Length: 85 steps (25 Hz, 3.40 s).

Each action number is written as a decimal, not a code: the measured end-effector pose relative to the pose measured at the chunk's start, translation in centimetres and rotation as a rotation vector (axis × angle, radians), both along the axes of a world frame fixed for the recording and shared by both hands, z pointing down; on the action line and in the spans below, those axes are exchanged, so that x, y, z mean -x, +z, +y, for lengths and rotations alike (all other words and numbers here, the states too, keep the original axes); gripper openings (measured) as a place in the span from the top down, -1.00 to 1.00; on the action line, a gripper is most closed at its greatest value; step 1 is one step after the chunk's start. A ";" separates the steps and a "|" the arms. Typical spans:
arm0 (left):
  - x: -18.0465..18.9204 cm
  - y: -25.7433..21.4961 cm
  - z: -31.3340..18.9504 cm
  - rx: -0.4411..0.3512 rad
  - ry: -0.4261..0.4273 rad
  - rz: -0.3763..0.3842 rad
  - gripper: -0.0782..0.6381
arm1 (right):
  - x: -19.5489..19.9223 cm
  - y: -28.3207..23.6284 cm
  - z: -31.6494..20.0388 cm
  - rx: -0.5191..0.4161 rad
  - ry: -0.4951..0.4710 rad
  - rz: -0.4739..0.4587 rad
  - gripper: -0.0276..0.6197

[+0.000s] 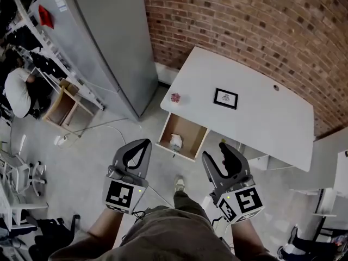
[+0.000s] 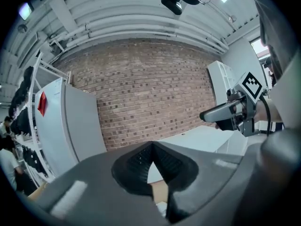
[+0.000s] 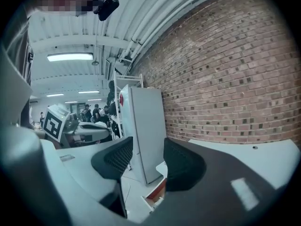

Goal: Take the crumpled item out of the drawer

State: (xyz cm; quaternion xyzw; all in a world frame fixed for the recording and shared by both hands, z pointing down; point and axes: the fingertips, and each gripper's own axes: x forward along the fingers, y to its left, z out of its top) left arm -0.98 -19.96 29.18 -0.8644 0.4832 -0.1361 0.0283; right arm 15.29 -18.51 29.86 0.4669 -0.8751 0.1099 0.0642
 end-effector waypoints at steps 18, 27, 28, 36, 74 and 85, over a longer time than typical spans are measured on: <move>0.6 2.5 -9.0 0.062 -0.059 -0.017 0.78 | -0.1 2.3 -10.6 0.049 -0.055 0.011 0.20; 2.5 2.4 -11.0 0.065 -0.023 -0.026 0.78 | 2.3 2.3 -12.2 0.060 -0.032 0.019 0.21; 2.7 2.3 -11.3 0.059 -0.018 -0.027 0.78 | 2.5 2.4 -12.3 0.063 -0.029 0.019 0.21; 4.8 5.4 -12.5 0.114 -0.017 -0.033 0.78 | 4.3 5.5 -12.4 0.128 -0.031 0.068 0.21; 10.0 40.3 -18.4 0.483 -0.042 -0.052 0.78 | 9.0 47.9 -17.5 0.633 -0.051 0.254 0.23; 9.6 50.5 -19.0 0.534 -0.029 -0.061 0.78 | 10.1 61.4 -18.9 0.731 -0.162 0.393 0.23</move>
